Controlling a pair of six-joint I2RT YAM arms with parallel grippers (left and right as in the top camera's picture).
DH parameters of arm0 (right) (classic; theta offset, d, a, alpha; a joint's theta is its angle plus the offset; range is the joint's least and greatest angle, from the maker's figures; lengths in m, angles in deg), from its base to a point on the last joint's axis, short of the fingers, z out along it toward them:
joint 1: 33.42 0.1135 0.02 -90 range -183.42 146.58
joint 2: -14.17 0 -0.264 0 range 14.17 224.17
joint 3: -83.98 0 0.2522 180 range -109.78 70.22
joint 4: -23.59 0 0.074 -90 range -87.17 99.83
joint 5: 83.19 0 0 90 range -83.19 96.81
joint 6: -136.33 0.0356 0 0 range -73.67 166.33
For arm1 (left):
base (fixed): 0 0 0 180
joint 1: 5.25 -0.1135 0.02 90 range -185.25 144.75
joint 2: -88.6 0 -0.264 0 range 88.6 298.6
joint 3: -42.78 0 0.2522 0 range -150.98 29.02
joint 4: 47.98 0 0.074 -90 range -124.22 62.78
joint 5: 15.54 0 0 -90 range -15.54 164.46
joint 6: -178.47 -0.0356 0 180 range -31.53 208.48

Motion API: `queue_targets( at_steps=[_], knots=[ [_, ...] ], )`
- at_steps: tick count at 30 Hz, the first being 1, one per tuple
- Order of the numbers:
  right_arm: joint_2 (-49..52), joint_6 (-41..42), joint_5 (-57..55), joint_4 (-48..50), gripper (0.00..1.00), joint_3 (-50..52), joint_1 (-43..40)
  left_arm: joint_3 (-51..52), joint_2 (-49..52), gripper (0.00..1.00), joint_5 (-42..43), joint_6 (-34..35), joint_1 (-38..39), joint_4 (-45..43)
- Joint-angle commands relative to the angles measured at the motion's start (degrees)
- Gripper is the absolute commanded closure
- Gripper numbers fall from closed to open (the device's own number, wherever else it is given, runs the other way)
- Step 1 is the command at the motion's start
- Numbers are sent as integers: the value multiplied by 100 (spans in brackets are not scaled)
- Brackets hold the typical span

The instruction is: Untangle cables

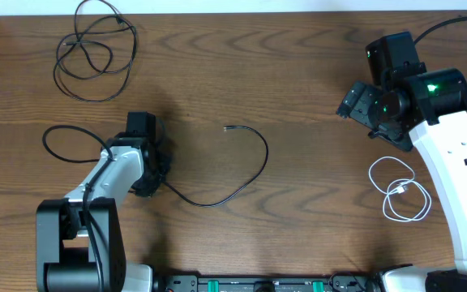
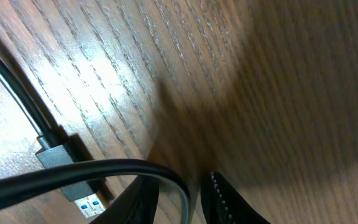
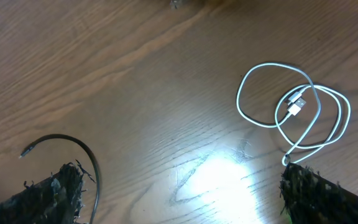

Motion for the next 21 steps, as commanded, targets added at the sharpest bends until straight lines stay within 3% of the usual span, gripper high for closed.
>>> queue_targets(
  at_steps=[1,8,21],
  knots=[
    [13,20,-57,4,1,-15,-17,293,129,71,74,35,24,-105],
    [13,20,-57,4,1,-15,-17,334,129,77,72,-101,22,-236],
    [13,20,-59,4,1,-15,-17,485,129,78,72,-98,22,-269]
  ],
)
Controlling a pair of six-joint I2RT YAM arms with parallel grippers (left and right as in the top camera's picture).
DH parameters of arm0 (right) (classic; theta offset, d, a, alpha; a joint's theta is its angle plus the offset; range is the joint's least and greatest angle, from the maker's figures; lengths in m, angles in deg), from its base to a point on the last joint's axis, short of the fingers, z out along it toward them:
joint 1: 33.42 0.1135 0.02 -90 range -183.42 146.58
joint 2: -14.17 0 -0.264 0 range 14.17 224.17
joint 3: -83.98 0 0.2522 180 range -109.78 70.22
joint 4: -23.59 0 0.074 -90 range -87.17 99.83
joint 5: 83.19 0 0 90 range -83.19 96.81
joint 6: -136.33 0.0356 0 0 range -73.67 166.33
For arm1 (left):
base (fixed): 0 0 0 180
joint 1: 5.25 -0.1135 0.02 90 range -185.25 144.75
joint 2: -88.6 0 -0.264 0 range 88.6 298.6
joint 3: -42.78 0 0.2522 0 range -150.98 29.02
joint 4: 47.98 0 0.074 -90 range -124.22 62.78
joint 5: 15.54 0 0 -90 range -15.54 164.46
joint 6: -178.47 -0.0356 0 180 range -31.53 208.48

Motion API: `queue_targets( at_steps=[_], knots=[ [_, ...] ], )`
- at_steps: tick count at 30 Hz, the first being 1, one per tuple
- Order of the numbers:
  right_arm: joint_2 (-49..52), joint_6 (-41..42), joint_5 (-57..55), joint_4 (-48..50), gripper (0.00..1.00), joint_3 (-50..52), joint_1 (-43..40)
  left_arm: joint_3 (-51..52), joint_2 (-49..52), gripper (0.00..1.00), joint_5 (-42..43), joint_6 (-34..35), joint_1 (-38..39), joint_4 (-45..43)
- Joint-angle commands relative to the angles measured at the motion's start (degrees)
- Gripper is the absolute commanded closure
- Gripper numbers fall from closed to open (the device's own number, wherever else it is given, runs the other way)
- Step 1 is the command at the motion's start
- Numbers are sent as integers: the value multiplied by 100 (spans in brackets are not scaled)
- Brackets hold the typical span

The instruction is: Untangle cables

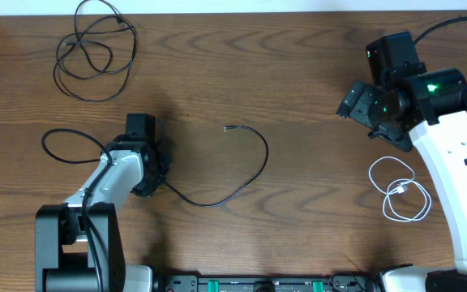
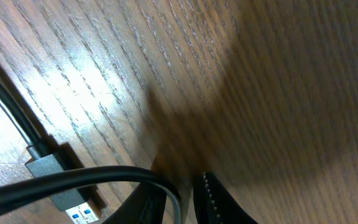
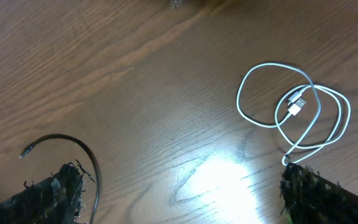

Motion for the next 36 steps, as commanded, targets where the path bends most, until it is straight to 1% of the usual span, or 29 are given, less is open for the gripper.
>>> queue_targets(
  at_steps=[1,4,5,6,7,9,11,15,18,22,27,29,36],
  knots=[
    [13,17,-59,4,1,-15,-17,323,254,78,79,-42,17,13],
    [13,17,-57,4,1,-15,-17,323,254,79,79,-42,17,11],
    [13,15,-57,4,1,-15,-17,323,254,81,74,-42,17,11],
    [13,17,-57,4,1,-15,-17,323,254,90,52,-42,17,11],
    [13,17,-57,2,1,-15,-17,323,254,92,33,-44,17,9],
    [13,17,-59,4,1,-15,-17,321,254,92,15,-66,17,-11],
    [13,17,-59,2,1,-15,-17,310,245,92,17,-275,17,-70],
    [13,17,-57,2,1,-15,-17,92,157,92,46,-988,17,-13],
    [13,17,-59,2,1,-15,-17,-267,-68,93,96,-1364,17,271],
    [13,15,-59,4,1,-15,-17,-1060,-752,92,103,-1707,17,857],
    [13,17,-57,2,1,-15,-17,-1851,-1755,93,105,-1788,17,1119],
    [13,15,-59,4,1,-15,-17,-2015,-2295,92,103,-1786,17,1064],
    [13,17,-57,2,1,-15,-17,-2028,-3399,93,103,-1786,17,483]
  ],
)
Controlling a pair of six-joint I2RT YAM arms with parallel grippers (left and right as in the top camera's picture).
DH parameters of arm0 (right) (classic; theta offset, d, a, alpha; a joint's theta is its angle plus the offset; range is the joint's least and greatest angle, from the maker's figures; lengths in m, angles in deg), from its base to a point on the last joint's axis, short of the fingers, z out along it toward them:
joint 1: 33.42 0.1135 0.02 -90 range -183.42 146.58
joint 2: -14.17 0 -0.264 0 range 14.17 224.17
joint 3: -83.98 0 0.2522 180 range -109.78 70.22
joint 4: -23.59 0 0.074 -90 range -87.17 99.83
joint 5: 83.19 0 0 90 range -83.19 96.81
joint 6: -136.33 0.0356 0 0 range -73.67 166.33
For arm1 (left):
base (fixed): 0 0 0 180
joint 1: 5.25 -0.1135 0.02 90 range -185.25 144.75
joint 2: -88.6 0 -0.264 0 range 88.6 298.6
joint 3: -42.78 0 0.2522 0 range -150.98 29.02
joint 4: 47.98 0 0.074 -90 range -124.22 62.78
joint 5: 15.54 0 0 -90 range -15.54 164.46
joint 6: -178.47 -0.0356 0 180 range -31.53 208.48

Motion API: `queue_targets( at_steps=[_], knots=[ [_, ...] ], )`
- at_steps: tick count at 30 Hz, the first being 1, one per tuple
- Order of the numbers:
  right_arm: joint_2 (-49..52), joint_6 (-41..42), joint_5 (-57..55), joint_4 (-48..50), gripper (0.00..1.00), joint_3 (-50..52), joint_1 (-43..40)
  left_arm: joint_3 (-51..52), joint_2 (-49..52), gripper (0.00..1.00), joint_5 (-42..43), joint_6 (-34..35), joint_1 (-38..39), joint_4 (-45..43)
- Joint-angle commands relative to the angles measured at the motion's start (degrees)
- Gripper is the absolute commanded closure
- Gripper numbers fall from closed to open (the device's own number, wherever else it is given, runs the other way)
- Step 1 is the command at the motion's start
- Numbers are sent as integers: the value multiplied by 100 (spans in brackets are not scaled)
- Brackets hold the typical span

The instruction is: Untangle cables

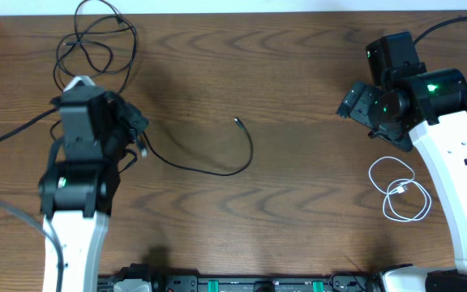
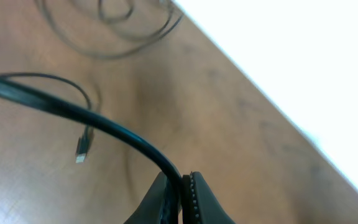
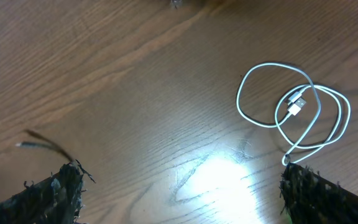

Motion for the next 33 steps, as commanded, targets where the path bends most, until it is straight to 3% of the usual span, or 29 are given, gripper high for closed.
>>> queue_targets(
  at_steps=[1,9,15,21,29,33],
  knots=[
    [13,17,-59,4,1,-15,-17,-31,-433,93,-31,-120,11,-291],
    [13,17,-59,2,1,-15,-17,-31,-1073,93,127,79,11,-1419],
    [13,17,-57,4,1,-15,44,-31,-863,92,1862,695,13,-2203],
    [13,15,-57,4,1,-15,37,-42,-146,92,2896,1198,11,-3296],
    [13,17,-57,4,1,-15,35,-739,778,93,2933,1097,-28,-3676],
    [13,17,-59,2,1,-15,37,-815,1005,92,2439,1049,-400,-3591]
  ],
)
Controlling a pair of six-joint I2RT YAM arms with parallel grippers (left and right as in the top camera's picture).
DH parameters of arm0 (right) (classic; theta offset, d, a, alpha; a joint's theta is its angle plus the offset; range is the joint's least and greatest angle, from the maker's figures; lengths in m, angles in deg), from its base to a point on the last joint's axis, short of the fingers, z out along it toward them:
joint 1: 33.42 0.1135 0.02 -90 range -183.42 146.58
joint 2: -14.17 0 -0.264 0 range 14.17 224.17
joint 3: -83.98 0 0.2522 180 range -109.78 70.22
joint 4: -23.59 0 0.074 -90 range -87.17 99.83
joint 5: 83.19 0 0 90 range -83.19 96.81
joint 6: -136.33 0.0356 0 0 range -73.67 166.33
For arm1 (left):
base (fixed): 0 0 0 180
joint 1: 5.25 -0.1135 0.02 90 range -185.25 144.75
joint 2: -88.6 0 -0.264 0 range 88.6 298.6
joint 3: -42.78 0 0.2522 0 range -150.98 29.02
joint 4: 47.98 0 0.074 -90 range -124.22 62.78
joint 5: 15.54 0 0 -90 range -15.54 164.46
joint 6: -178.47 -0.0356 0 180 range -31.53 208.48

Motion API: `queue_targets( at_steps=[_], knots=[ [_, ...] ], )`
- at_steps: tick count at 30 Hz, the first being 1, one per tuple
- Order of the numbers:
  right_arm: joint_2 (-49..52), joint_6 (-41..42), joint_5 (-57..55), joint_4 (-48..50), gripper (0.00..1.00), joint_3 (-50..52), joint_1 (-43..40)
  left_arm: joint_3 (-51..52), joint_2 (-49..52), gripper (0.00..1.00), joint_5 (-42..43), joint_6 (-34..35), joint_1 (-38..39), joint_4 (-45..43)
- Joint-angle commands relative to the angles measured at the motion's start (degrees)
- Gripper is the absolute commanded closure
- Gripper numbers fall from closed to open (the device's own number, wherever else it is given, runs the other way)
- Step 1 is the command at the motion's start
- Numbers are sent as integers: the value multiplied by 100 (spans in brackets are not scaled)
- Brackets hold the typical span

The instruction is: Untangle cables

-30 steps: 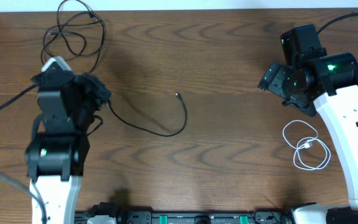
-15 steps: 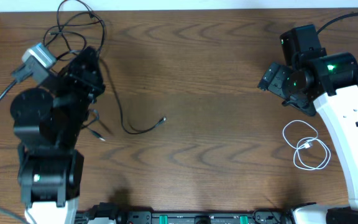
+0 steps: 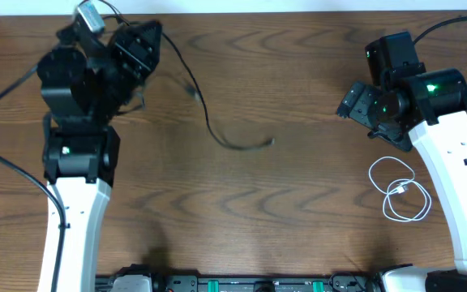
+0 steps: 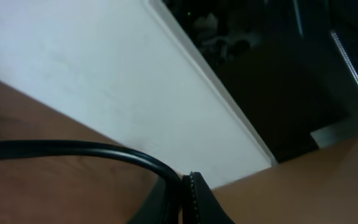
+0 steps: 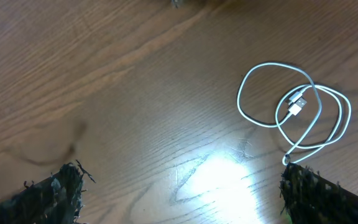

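Note:
My left gripper [image 3: 146, 36] is raised high over the table's far left, shut on a black cable [image 4: 73, 150]. That cable [image 3: 217, 134] hangs from the fingers in a blurred curve, its free end near the table's middle. In the left wrist view the fingertips [image 4: 187, 198] pinch the cable against a white wall and dark background. My right gripper [image 5: 182, 186] stands open above the right side of the table with nothing between its fingers. A coiled white cable [image 5: 297, 112] lies on the wood, also seen overhead [image 3: 400, 191].
The wooden table [image 3: 298, 227] runs to a white wall at the back. My left arm [image 3: 75, 154] hides the far-left corner of the table. The right arm [image 3: 452, 162] runs along the right edge beside the white coil.
My left gripper has gone from left of centre to higher up at the far left, still shut on the black cable. The cable's free end has shifted right. The right arm is unchanged.
My left gripper was low on the table, its fingers about the black cable beside a USB plug. Then they had closed in on it. Later the gripper was raised with the cable pinched, and now it is higher still, the cable hanging. The right gripper stayed open.

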Motion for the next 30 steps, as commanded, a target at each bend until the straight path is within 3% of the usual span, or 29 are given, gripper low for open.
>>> queue_targets(
  at_steps=[1,8,12,23,26,30],
  knots=[
    [13,17,-59,4,1,-15,17,-219,109,92,-356,-114,-463,118],
    [13,15,-61,4,1,-15,17,-219,595,93,-345,-114,-1755,1067],
    [13,17,-61,4,1,-15,17,-219,949,93,146,-116,-2371,1405],
    [13,17,-61,4,1,-15,17,-219,1060,92,796,-20,-2881,1191],
    [13,17,-59,4,1,-15,17,-219,1060,92,1478,409,-2704,811],
    [13,17,-59,4,1,-15,17,-219,1060,92,2459,1246,-2258,-660]
  ],
)
